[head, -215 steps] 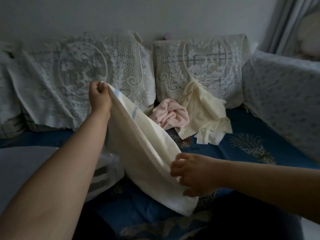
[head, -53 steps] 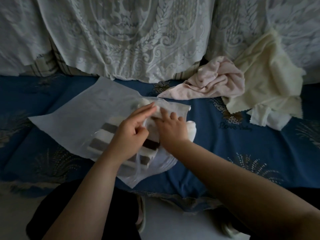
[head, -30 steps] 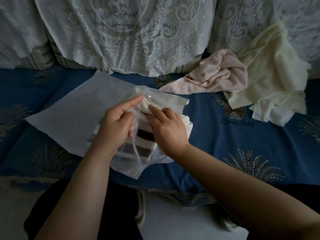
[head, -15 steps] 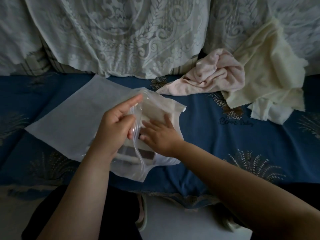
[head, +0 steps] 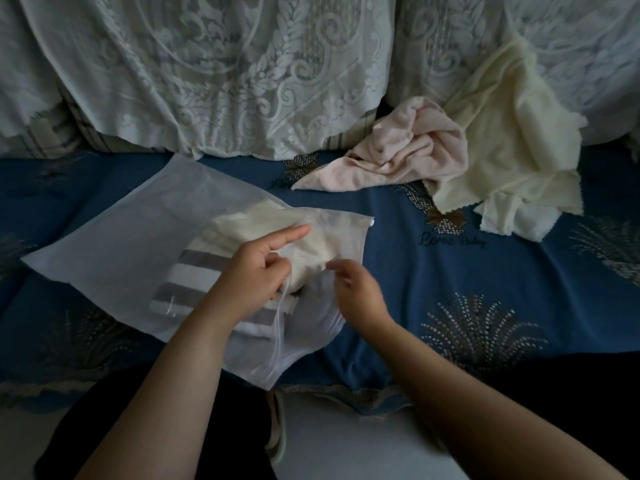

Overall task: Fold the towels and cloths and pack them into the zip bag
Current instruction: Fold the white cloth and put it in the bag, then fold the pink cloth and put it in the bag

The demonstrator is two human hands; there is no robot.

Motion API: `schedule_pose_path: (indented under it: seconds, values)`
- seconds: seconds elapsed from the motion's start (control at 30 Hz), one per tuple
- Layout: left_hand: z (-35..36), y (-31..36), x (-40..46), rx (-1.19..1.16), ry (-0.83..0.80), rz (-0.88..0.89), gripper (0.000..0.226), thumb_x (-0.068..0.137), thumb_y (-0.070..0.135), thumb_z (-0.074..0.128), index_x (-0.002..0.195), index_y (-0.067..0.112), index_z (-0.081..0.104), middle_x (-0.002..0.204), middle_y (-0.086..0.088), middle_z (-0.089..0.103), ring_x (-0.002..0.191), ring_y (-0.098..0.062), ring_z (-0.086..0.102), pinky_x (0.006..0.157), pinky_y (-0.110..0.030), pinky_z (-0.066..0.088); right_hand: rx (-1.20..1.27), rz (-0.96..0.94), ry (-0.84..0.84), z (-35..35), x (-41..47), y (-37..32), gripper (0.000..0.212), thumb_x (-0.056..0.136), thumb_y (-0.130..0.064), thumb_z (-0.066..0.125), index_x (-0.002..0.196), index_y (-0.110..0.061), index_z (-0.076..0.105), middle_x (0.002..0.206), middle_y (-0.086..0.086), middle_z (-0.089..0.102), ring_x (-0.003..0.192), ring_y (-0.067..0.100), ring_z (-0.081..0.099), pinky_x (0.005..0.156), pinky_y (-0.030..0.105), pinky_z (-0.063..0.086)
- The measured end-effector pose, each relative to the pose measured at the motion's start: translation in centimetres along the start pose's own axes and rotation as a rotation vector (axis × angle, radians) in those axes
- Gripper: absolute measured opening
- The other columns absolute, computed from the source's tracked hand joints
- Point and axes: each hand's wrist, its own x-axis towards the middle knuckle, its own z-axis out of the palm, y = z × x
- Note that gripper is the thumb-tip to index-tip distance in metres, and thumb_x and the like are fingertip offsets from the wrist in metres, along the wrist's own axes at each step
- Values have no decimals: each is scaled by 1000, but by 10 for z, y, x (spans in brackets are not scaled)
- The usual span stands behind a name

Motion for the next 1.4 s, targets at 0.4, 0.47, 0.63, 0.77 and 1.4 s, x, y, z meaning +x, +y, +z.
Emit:
schedule_pose_path:
  seconds: [0.4, 0.47, 0.63, 0.77, 1.4]
  values:
    - [18, -7, 46, 34, 167, 139, 57, 91, 3, 50, 141, 28, 38, 108, 31, 49, 80, 28, 46, 72, 8, 33, -638, -9, -58, -97, 172, 12, 40, 90, -12, 49, 130, -17, 52, 157, 8, 12, 135, 33, 34, 104, 38, 39]
    - [17, -6, 50, 53, 207, 187, 39, 92, 6, 51, 124, 29, 56, 122, 30, 49, 110, 27, 39, 87, 7, 28, -751, -60, -107, -93, 200, -1, 42, 91, -17, 50, 133, -17, 47, 154, 6, 16, 130, 36, 39, 101, 41, 40]
    - [9, -10, 63, -188, 163, 26, 31, 94, 11, 52, 92, 36, 71, 117, 31, 53, 111, 20, 44, 81, 3, 37, -909, 38, -49, -86, 252, -23, 44, 89, -30, 49, 128, -11, 51, 137, 14, 44, 124, 37, 43, 101, 46, 39]
    - [4, -10, 74, -299, 154, 0, 30, 92, 12, 56, 92, 36, 74, 126, 22, 55, 114, 15, 47, 84, -3, 39, -962, 102, -62, -88, 270, -15, 43, 84, -28, 48, 123, -13, 56, 127, 19, 55, 117, 41, 51, 97, 48, 43]
    - [77, 47, 98, 688, 108, 482, 34, 85, 40, 53, 114, 26, 64, 120, -2, 64, 110, -25, 57, 91, -33, 45, -669, -802, 76, -168, 16, -89, 40, 84, -30, 46, 125, -29, 43, 90, 0, 71, 69, 29, 66, 55, 34, 50]
